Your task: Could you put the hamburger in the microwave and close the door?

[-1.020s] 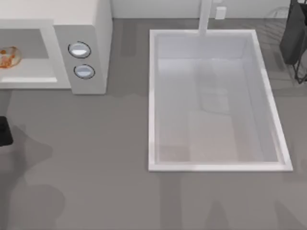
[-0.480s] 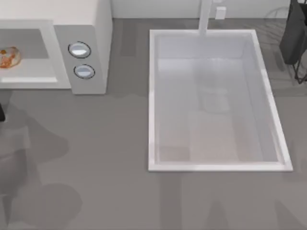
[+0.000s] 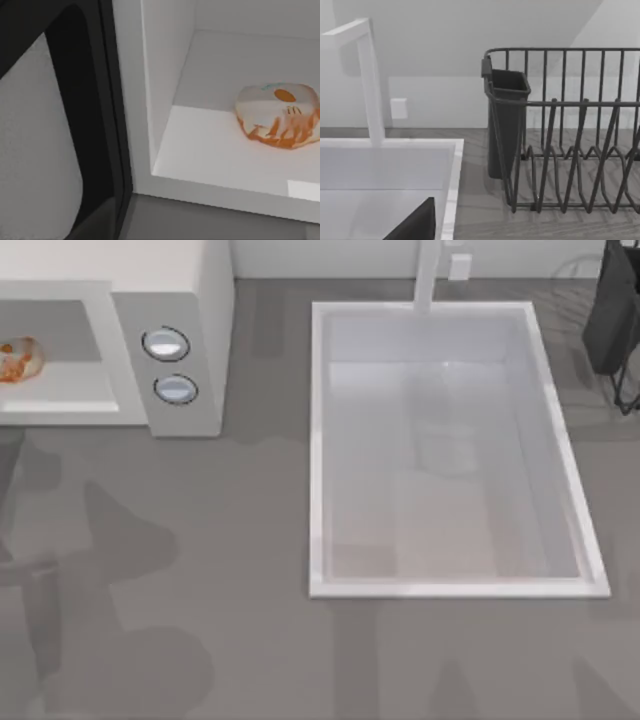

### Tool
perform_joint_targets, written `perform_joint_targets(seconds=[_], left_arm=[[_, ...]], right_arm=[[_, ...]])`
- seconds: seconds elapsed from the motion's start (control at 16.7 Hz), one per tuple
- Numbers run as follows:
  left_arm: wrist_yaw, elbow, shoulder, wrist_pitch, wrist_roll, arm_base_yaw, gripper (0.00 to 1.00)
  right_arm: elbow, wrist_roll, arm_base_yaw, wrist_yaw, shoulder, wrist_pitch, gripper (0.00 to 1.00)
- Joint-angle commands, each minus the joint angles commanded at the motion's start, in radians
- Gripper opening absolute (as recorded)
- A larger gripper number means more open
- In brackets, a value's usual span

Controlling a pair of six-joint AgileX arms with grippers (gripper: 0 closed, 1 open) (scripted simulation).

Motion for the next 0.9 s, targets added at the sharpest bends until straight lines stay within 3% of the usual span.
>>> perform_joint_targets(seconds=[0.54,0.9], left_arm=[[-0.004,0.020,-0.185,-0.313,0.000,0.003,1.00],[-0.004,0.022,-0.230,-0.395,0.001,0.005,1.00]], right_arm=[[0.000,0.000,0.000,0.000,0.000,0.000,1.00],[0.000,0.000,0.000,0.000,0.000,0.000,1.00]])
